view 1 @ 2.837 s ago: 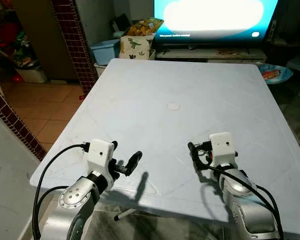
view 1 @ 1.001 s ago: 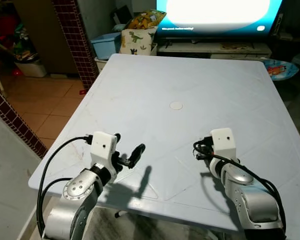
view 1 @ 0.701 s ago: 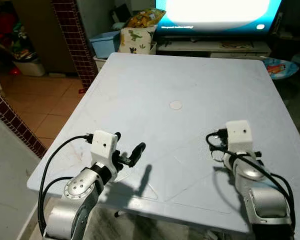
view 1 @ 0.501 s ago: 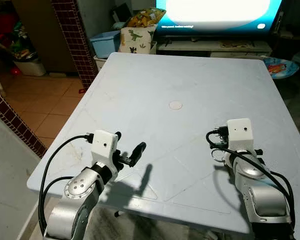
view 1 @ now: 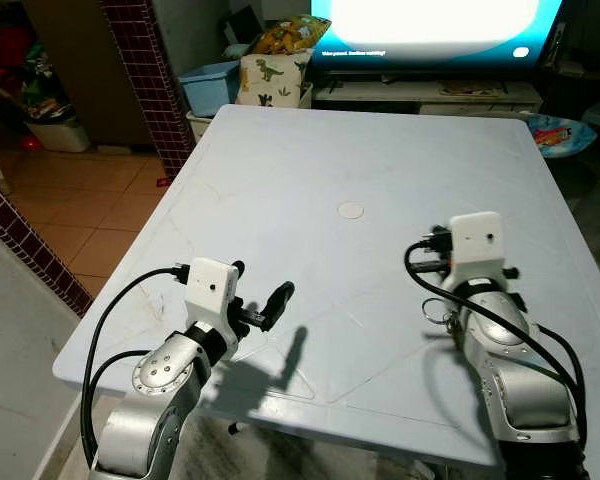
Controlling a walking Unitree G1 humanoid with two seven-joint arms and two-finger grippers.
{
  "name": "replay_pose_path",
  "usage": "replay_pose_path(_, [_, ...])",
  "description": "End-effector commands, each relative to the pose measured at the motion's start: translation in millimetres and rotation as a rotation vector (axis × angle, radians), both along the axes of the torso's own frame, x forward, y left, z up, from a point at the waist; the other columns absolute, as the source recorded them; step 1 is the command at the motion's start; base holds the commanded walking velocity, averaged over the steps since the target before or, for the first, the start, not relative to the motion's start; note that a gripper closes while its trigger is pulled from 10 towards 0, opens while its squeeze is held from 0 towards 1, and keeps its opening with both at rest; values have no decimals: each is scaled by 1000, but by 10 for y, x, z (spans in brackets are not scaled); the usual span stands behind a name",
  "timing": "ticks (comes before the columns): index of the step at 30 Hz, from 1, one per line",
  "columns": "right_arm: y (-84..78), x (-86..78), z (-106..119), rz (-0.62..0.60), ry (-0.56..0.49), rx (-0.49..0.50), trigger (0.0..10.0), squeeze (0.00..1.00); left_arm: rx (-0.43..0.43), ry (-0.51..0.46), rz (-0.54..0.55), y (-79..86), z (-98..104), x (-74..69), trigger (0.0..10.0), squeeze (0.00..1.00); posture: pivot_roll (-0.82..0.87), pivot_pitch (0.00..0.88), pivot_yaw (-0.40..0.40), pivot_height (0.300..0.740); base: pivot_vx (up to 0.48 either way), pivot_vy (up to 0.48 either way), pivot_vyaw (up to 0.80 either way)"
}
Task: Hang keys on a hook
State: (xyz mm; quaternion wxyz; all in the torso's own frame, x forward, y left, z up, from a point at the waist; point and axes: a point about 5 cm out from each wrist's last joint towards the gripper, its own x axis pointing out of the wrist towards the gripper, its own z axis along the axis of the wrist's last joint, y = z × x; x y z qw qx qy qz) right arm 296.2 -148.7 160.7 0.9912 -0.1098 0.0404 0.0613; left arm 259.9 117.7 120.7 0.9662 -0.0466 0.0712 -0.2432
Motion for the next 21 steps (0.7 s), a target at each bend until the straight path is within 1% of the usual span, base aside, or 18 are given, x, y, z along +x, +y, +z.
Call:
replay_pose_path(1, [81, -44, -35, 56, 26, 14, 6039, 0, 9, -5, 6, 2, 2, 11, 10000, 0, -42, 32, 53, 740, 0, 0, 0])
replay_pose_path(2, [103, -70, -61, 72, 38, 21, 4941, 0, 7, -6, 6, 1, 4, 10, 10000, 0, -42, 32, 53, 740, 0, 0, 0])
replay_pose_path(4, [131, -92, -79, 94, 48, 28, 4941, 0, 6, -5, 7, 1, 4, 9, 10000, 0, -42, 32, 53, 740, 0, 0, 0])
replay_pose_path(5, [178, -118, -80, 133, 50, 44, 5804, 0, 5, -4, 6, 1, 3, 10, 10000, 0, -43, 35, 55, 740, 0, 0, 0])
replay_pose_path(6, [195, -127, -80, 148, 51, 47, 6275, 0, 5, -4, 6, 1, 4, 11, 10000, 0, -43, 35, 55, 740, 0, 0, 0])
replay_pose_path(7, [222, -139, -75, 170, 48, 55, 6980, 0, 6, -3, 4, 2, 3, 13, 10000, 0, -46, 35, 56, 740, 0, 0, 0])
replay_pose_path(8, [251, -155, -66, 194, 49, 77, 6980, 0, 6, -2, 2, -3, 0, 15, 10000, 0, -46, 35, 56, 740, 0, 0, 0])
replay_pose_path(9, [251, -155, -66, 194, 49, 77, 6980, 0, 6, -2, 2, -3, 0, 15, 10000, 0, -46, 35, 56, 740, 0, 0, 0])
replay_pose_path(10, [273, -169, -71, 219, 54, 83, 7725, 0, 7, -2, 0, -7, -2, 18, 10000, 0, -47, 35, 58, 740, 0, 0, 0])
replay_pose_path(11, [282, -175, -77, 230, 58, 82, 7725, 0, 7, -2, -1, -9, -2, 20, 10000, 0, -47, 35, 58, 740, 0, 0, 0])
replay_pose_path(12, [306, -195, -98, 256, 74, 89, 10000, 0, 7, -2, -2, -13, -1, 22, 10000, 0, -47, 35, 58, 740, 0, 0, 0])
replay_pose_path(13, [342, -233, -143, 305, 105, 90, 10000, 0, 7, -2, -4, -15, -1, 25, 10000, 0, -47, 36, 59, 740, 0, 0, 0])
replay_pose_path(15, [365, -271, -191, 344, 138, 87, 10000, 0, 7, -1, -4, -14, -1, 27, 10000, 0, -47, 36, 59, 740, 0, 0, 0])
replay_pose_path(16, [375, -294, -217, 365, 157, 87, 10000, 20, 8, 0, -4, -14, -1, 27, 10000, 0, -47, 36, 59, 740, 0, 0, 0])
replay_pose_path(17, [378, -309, -224, 377, 158, 84, 10000, 455, 8, 0, -4, -14, -1, 27, 10000, 0, -47, 36, 59, 740, 0, 0, 0])
replay_pose_path(18, [378, -317, -226, 384, 156, 81, 10000, 455, 8, 0, -3, -14, -1, 26, 10000, 0, -47, 36, 59, 740, 0, 0, 0])
replay_pose_path(19, [356, -323, -249, 372, 176, 96, 10000, 1000, 8, 1, -3, -14, -3, 26, 10000, 0, -47, 36, 59, 740, 0, 0, 0])
replay_pose_path(21, [349, -328, -263, 374, 186, 92, 10000, 1000, 8, 1, -3, -14, -3, 26, 10000, 0, -47, 36, 59, 740, 0, 0, 0])
